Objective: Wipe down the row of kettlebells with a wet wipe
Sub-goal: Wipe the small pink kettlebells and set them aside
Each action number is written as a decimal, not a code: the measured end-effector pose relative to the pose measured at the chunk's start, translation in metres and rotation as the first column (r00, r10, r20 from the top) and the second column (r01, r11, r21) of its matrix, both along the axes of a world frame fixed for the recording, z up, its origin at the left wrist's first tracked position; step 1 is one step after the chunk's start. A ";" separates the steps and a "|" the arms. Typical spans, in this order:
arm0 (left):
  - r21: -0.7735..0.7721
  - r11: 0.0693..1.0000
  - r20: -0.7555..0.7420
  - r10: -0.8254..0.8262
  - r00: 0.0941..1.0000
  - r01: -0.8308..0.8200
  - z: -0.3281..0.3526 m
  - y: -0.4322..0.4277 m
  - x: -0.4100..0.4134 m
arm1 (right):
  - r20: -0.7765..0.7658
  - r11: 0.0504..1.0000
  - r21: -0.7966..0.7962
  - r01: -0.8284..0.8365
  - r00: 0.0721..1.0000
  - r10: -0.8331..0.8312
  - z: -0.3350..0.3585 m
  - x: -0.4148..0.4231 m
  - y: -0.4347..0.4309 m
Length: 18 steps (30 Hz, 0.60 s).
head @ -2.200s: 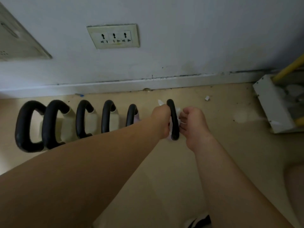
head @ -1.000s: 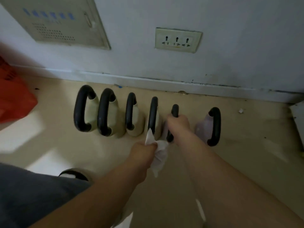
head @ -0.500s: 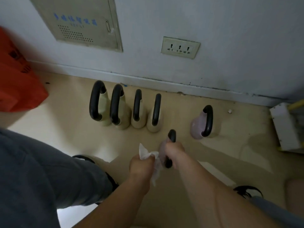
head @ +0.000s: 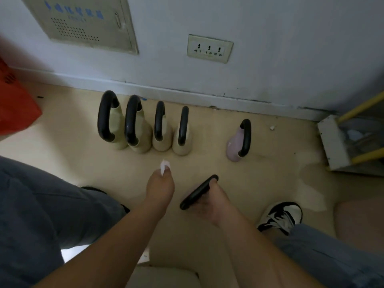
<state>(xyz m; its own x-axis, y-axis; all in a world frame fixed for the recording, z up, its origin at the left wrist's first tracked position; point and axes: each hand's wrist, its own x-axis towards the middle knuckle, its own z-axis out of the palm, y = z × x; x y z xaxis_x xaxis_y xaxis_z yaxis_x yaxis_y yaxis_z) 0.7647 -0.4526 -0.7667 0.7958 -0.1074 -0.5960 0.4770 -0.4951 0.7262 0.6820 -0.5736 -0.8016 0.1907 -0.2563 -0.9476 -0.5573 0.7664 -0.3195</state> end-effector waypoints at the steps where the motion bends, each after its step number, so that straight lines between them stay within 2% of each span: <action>1: 0.037 0.996 0.104 -0.085 0.991 0.081 -0.001 -0.003 0.001 | -0.022 0.999 -0.045 -0.026 0.999 0.025 -0.002 -0.005 -0.002; 3: 0.173 0.956 0.335 -0.282 0.899 0.236 -0.006 -0.007 0.003 | -0.038 0.984 -0.177 -0.021 0.999 0.015 -0.009 -0.015 -0.009; 5: 0.292 0.882 0.506 -0.471 0.722 0.371 -0.015 -0.011 -0.003 | -0.017 0.974 -0.181 0.135 0.990 -0.141 -0.020 -0.018 -0.018; 6: 0.325 0.828 0.522 -0.560 0.643 0.457 -0.022 -0.012 -0.012 | 0.001 0.970 -0.152 0.192 0.981 -0.194 -0.024 -0.018 -0.021; 8: 0.258 0.725 0.454 -0.675 0.582 0.639 -0.031 -0.012 -0.036 | 0.060 0.980 -0.016 0.197 0.979 -0.196 -0.027 -0.015 -0.023; 9: 0.244 0.648 0.406 -0.744 0.531 0.722 -0.037 -0.011 -0.048 | 0.106 0.988 0.028 0.150 0.983 -0.152 -0.029 -0.014 -0.022; 11: 0.372 0.497 0.365 -0.855 0.369 0.784 -0.048 -0.006 -0.067 | 0.156 0.997 0.021 0.081 0.984 -0.083 -0.036 -0.014 -0.020; 12: 0.430 0.471 0.373 -0.870 0.324 0.770 -0.052 -0.003 -0.072 | 0.155 0.998 0.003 0.059 0.986 -0.058 -0.037 -0.015 -0.021; 15: 0.549 0.404 0.289 -0.913 0.287 0.732 -0.048 -0.012 -0.071 | 0.187 0.992 0.110 0.066 0.979 -0.086 -0.040 -0.017 -0.029; 18: 0.620 0.323 0.186 -0.946 0.266 0.715 -0.043 -0.050 -0.053 | 0.234 0.961 0.223 0.162 0.948 -0.214 -0.046 -0.018 -0.032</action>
<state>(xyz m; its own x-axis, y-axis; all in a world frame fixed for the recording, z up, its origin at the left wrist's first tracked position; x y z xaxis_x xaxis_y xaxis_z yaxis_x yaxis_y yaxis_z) 0.7116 -0.5027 -0.8099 0.5202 -0.7683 -0.3730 -0.6966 -0.6344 0.3350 0.6643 -0.6060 -0.8472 0.3980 -0.1223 -0.9092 -0.3175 0.9114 -0.2616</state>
